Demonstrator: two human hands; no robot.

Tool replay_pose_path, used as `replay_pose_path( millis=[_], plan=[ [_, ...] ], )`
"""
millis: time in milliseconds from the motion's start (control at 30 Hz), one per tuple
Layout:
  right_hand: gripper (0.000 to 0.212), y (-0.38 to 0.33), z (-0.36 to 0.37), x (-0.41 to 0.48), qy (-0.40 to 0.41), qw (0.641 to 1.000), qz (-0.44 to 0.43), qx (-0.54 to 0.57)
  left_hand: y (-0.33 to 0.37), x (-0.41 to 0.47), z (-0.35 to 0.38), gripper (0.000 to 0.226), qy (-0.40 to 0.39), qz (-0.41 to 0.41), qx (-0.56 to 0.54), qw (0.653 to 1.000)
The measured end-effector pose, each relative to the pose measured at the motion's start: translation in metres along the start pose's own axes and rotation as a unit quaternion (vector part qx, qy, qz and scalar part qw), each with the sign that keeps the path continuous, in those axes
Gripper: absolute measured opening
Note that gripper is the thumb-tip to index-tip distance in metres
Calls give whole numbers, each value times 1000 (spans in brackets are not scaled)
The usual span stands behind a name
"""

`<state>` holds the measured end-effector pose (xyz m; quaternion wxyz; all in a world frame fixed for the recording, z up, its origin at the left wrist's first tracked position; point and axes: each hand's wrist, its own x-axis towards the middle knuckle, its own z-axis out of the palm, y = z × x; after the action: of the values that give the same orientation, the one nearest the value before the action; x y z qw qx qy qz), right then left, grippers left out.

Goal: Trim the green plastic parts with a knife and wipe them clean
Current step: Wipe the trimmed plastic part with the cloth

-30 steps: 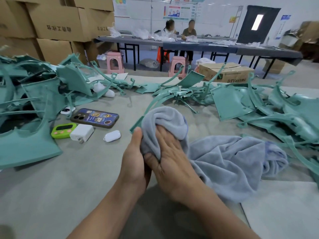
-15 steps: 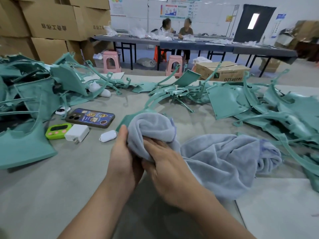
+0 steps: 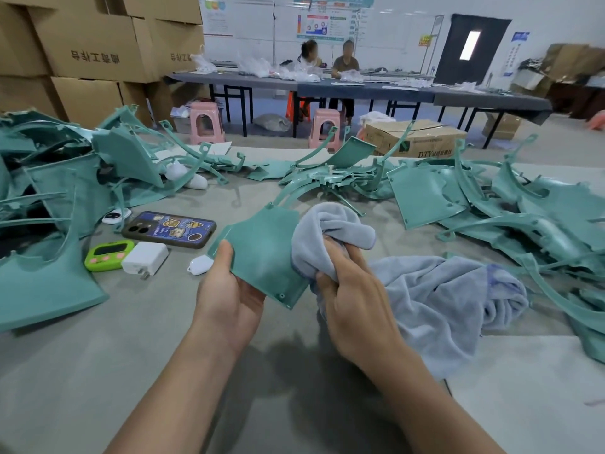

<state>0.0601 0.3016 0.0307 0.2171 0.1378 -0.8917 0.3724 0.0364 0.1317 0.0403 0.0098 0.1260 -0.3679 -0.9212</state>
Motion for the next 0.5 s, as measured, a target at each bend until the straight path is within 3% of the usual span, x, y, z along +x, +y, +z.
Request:
replay_pose_path(
  millis=[167,400,500],
  plan=[
    [60,-9,9,2,60,998,-21,2,3,0,-2,45,21,-10,14,1000],
    [52,3,6,6,89,990,99,57,7,2,-6,43,25,-24,27,999],
    [35,10,1,12,98,983,147,45,7,2,-8,42,15,-7,33,999]
  ],
)
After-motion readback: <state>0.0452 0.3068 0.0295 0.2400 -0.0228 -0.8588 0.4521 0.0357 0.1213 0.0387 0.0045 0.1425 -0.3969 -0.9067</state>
